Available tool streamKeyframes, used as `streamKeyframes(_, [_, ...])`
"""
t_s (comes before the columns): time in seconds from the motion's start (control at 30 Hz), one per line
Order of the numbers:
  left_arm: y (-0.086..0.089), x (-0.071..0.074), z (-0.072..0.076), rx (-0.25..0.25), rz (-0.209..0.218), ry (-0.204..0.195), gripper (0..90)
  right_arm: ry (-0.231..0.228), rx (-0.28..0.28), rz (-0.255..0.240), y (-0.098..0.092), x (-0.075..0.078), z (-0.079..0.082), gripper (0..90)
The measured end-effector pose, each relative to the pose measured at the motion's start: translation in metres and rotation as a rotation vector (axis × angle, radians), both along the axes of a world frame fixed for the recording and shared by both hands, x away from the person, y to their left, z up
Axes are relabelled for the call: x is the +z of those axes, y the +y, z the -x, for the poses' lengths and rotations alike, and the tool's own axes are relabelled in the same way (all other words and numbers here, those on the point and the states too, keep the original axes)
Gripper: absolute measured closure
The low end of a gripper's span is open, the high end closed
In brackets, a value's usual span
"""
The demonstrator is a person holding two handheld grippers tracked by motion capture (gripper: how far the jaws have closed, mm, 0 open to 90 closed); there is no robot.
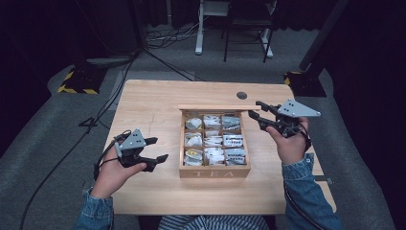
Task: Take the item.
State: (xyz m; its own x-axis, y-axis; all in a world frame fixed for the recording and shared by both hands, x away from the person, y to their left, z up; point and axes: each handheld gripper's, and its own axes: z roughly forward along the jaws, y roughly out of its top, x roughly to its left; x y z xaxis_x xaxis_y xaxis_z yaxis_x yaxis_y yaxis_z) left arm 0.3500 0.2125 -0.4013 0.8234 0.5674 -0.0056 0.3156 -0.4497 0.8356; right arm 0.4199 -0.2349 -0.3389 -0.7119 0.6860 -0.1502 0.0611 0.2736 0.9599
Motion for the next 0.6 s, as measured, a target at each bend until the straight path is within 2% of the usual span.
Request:
streamKeyframes(0.13, [-0.013, 0.003, -0.001, -0.032, -0.001, -0.004, 27.5, 0.001, -0.003, 0.000, 0.000, 0.001, 0.001, 55.7])
streamKeyframes(0.23, [-0.026, 0.005, -0.003, -0.062, 0.022, -0.007, 27.5, 0.000, -0.006, 0.002, 0.000, 0.001, 0.001, 55.7])
streamKeyframes(0.37, [-0.046, 0.006, -0.005, -0.075, -0.003, -0.021, 27.8, 0.004, 0.000, 0.003, -0.002, 0.002, 0.000, 55.3])
streamKeyframes(0.6, [-0.077, 0.012, -0.010, -0.135, 0.012, -0.032, 28.1, 0.012, 0.002, -0.011, -0.003, 0.003, -0.001, 55.0])
